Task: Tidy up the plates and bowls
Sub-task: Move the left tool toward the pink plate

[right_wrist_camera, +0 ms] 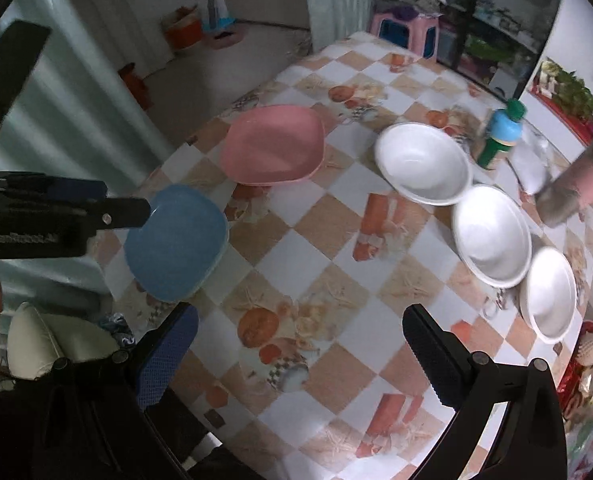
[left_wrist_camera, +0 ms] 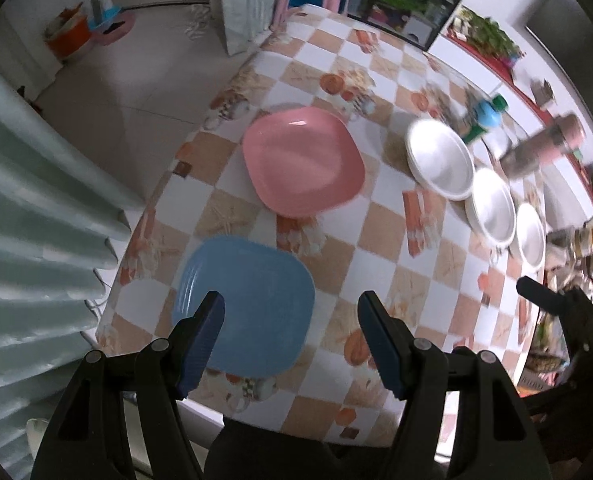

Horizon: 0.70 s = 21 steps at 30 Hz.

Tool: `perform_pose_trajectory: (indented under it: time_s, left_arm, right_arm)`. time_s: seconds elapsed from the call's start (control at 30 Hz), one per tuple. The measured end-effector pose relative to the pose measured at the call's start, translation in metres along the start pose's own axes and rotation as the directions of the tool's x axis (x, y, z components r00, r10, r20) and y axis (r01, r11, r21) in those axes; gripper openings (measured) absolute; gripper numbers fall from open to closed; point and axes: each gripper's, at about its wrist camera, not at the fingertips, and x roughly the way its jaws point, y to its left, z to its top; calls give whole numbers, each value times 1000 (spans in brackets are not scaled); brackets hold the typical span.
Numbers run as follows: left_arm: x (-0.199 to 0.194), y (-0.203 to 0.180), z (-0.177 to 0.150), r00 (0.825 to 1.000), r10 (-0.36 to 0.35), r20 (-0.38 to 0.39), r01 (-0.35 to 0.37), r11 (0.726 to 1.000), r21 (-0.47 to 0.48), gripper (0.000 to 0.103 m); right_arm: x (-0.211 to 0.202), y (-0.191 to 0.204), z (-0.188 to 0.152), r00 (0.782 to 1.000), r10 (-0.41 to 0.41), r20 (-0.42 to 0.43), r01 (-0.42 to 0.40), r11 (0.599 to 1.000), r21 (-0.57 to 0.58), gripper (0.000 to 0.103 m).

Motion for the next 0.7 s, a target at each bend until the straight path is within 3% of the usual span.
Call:
perform_pose_trajectory:
  time_s: [0.27, 0.7]
  left_arm:
    - [35, 15, 64, 999, -19, -28, 19, 1000, 2, 73]
    - [105, 43, 117, 993, -16, -117, 16, 1000, 0, 73]
  right_arm:
    - [12, -2, 63, 999, -31, -10, 31, 998, 46, 103]
    - [82, -5, 158, 993, -29, -113, 33, 999, 32, 103]
